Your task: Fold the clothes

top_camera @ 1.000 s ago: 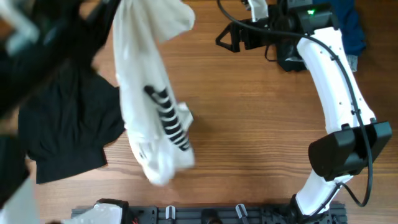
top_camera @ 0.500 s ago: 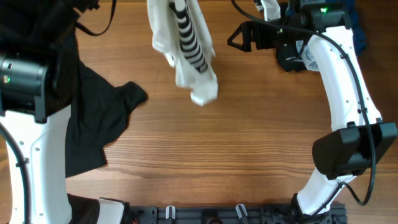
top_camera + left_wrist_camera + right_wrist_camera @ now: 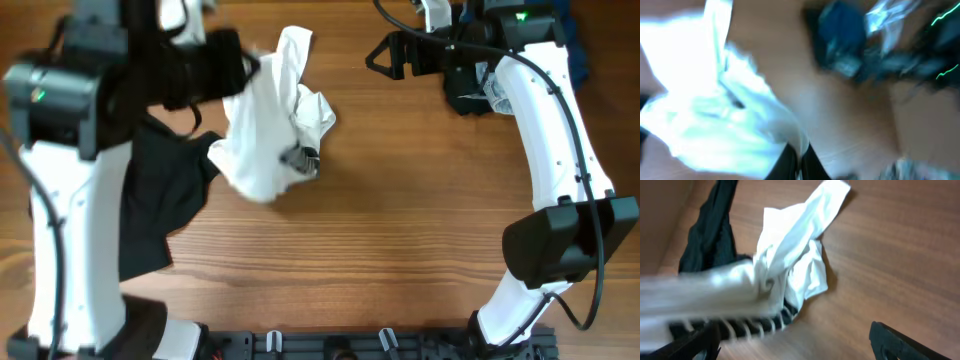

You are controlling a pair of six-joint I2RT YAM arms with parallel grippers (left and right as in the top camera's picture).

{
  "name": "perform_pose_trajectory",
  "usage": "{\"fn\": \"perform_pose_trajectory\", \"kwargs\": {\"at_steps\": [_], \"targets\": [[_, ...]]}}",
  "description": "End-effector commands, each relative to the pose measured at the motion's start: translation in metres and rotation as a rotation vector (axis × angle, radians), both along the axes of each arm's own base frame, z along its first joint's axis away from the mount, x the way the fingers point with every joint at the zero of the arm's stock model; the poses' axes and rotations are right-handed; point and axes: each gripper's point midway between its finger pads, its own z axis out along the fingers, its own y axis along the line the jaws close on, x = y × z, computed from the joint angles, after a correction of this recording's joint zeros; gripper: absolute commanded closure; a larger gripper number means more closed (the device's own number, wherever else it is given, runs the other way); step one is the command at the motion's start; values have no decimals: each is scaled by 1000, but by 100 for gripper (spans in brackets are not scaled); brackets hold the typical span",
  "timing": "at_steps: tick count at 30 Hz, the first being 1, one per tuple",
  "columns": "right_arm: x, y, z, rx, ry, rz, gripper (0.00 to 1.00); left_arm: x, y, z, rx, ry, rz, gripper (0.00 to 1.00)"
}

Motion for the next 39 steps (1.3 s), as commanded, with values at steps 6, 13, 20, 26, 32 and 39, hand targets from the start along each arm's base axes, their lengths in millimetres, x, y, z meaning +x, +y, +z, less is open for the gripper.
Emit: {"fn": "perform_pose_trajectory", "kwargs": {"at_steps": [6, 13, 20, 26, 32, 39], "targets": [[45, 15, 18, 37, -157, -83, 9, -48, -14, -34, 175, 99, -194, 96], [86, 89, -62, -109, -202, -146, 9, -61, 50, 1, 302, -21, 244, 96], [99, 131, -155, -170, -145, -204, 9, -83, 118, 41, 333, -180, 621, 96], [99, 151, -200, -176, -132, -175, 9, -84, 124, 44, 346, -196, 644, 96], [93, 179, -223, -155, -145, -149, 13, -77, 121, 39, 361, -176, 641, 96], [85, 179, -247, -172, -74, -195, 45, -72, 119, 35, 371, -162, 636, 96]]}}
